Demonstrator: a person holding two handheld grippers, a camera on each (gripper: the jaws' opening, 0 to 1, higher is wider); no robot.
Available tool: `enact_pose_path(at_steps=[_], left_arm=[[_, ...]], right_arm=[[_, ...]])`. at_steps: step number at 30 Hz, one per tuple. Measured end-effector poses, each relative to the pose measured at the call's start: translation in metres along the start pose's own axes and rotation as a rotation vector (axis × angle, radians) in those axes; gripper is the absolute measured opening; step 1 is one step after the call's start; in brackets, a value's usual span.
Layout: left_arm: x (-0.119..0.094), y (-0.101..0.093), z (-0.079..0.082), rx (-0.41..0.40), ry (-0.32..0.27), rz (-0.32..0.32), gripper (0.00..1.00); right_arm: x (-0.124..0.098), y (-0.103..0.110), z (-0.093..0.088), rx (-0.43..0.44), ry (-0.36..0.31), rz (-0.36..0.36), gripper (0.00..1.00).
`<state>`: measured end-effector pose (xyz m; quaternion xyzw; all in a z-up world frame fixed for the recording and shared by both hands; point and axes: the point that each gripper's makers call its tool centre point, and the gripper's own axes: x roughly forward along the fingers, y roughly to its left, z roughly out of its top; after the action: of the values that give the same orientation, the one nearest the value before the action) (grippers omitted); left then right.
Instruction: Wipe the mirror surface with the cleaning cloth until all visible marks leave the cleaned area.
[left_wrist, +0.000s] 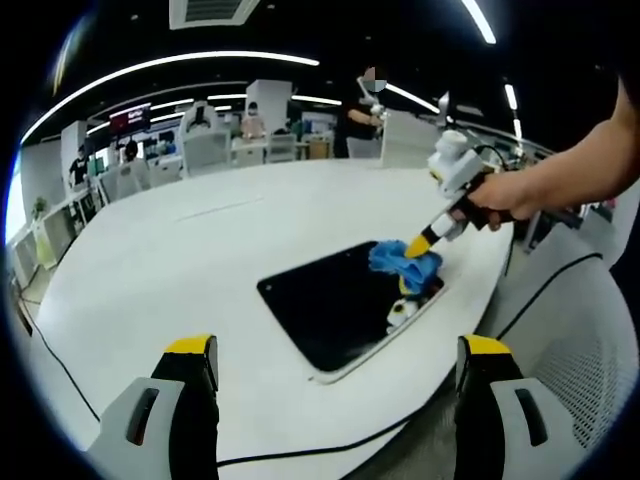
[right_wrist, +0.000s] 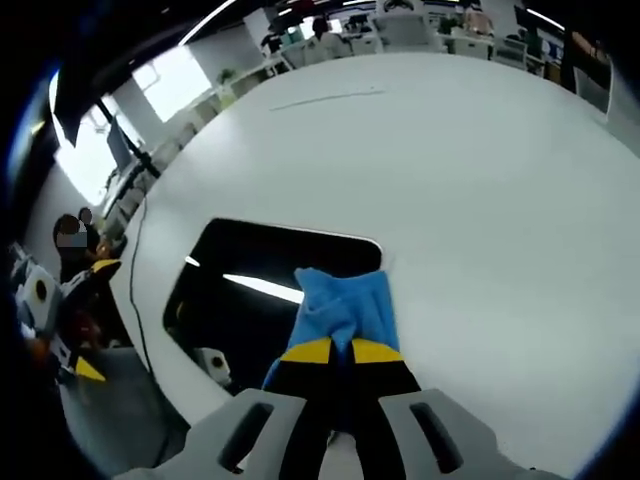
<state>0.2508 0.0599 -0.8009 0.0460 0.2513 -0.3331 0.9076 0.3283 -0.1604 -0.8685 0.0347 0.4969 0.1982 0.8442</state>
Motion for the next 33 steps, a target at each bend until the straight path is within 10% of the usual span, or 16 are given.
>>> enact_pose_path(at_steps=[33], left_arm=[[0.001,0.001,0.0,0.0,0.003,0.01,1.0]], right_arm=[[-0.013,0.015,-0.029,-0.025,-0.003,-0.003,0.0]])
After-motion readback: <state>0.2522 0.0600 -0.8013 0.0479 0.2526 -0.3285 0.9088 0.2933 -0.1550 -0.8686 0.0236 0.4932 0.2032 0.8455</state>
